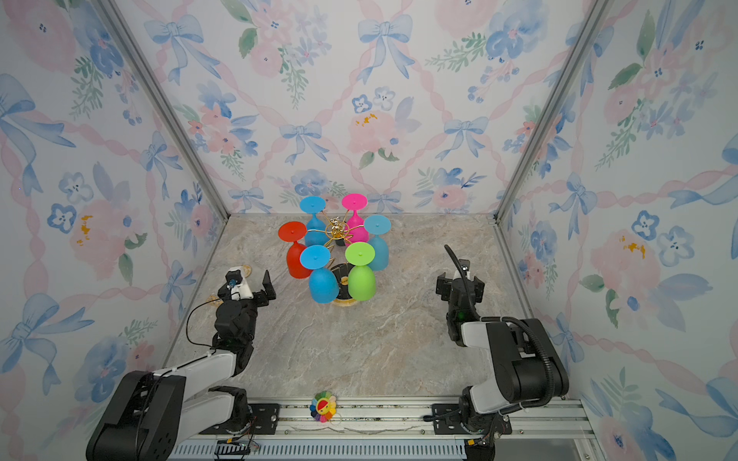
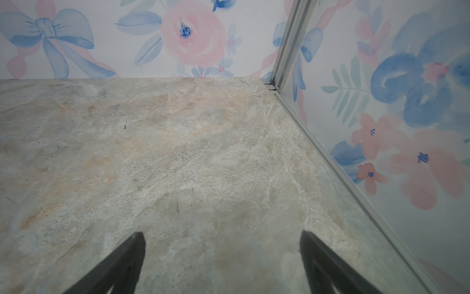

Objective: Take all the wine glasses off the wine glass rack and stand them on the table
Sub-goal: 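Raise the right gripper toward the lime green glass while the left lifts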

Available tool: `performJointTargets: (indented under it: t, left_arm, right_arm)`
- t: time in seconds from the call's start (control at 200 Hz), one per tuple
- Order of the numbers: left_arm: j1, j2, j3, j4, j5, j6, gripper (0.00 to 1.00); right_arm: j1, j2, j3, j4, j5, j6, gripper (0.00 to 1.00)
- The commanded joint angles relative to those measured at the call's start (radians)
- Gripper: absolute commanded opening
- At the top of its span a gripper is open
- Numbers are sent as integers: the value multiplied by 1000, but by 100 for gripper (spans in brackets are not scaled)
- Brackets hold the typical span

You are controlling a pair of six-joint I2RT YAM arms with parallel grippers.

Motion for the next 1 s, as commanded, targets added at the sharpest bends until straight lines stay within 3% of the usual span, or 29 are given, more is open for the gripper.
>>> performJointTargets:
  t: [0.0,0.235,0.335,0.495,0.74,0.995]
  left_arm:
    - [-13,-66,-5,-113,-36,-36,98]
    - [-79,-205,108,-439,-108,-86,98]
    - [-142,-272,171,-569,-143,-116,98]
    - [-153,-342,318,-829,-112,-197,98]
    - [-152,-373,493,-1082,-26,-160,98]
    - [-150,-435,541,-1160,213,-54,98]
  right_arm:
    - [1,-100,133,-258,9,-12,97]
    - [-1,-215,354,-776,1,127,97]
    - [-5,-289,395,-917,-86,201,99]
    - [-12,-370,487,-1114,-300,305,98]
    - [-11,-441,605,-1250,-638,416,92]
    - [8,-485,646,-1232,-944,579,87]
